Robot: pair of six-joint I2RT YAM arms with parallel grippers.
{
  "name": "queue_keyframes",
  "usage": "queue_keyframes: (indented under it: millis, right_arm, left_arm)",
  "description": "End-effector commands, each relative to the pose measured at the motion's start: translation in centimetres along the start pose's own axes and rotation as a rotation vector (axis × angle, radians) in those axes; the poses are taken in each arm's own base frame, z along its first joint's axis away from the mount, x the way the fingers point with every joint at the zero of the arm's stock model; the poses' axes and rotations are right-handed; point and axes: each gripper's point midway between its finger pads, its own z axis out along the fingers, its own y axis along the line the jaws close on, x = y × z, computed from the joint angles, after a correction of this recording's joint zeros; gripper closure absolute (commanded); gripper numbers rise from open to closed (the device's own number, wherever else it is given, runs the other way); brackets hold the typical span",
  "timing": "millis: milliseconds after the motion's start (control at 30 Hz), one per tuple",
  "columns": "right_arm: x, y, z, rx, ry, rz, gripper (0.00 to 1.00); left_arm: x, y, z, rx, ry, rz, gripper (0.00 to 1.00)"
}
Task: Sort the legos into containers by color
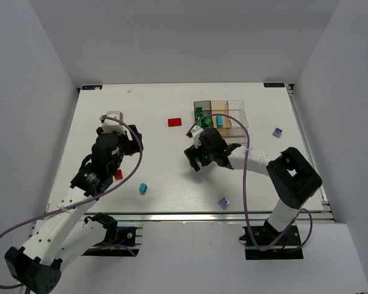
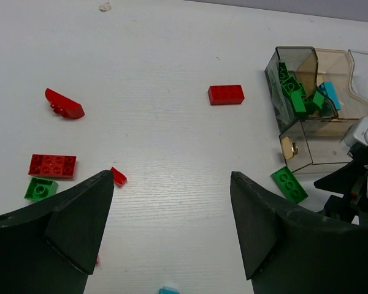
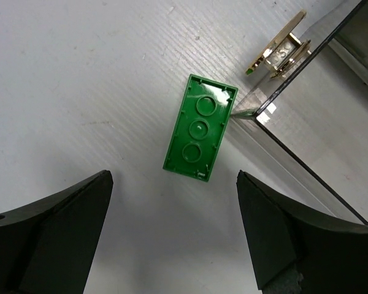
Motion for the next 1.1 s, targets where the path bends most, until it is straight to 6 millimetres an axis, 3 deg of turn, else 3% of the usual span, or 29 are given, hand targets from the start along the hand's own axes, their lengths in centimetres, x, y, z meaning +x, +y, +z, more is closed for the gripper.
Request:
queue_keyframes:
  millis: [0,233,400,733,767,833,933,1067]
  right_arm:
    - [-2.8,-0.8,0.8,0.09,-0.074,0.035,0.13]
    - [-1.7,-0.6,2.1,0.113,-0.039,0.076,0.18]
    - [-1.1,-0.4,2.5,0.101,-0.029,0.076,0.28]
    - [-0.5,1.7,2.2,-0.033,-0.017,0.001,0.67]
    - [-0.8,2.2,2.0,-0.068,-0.023,-0.017,0.76]
    - [-1.7,2.8,1.0,-0.116,-0.041,-0.079,0.84]
    - [-3.1,6.1,-1.9,-0.325,-0.082,-0.178,1.0]
    - [-7.0,6.9,-5.5,-0.382,-0.178,-0.258,1.0]
  left_arm:
    - [-0.6,0.9,-0.6,-0.035,-0.031,0.011,0.14]
    - [-1.1,1.6,-1.1,-0.061,-0.058,0.012,0.14]
    - [-1.2,1.9,-1.1,-0.077,-0.062,0.014,0.14]
    - [-1.1,2.8,-1.2,-0.128,-0.068,0.028,0.14]
    - [-1.1,2.9,-1.1,-0.13,-0.065,0.028,0.14]
    - [-1.0,3.0,-1.1,-0.136,-0.064,0.029,0.14]
    - [-0.9,3.0,-1.1,-0.141,-0.062,0.032,0.14]
    - [-1.0,3.2,-1.1,-0.149,-0.067,0.031,0.14]
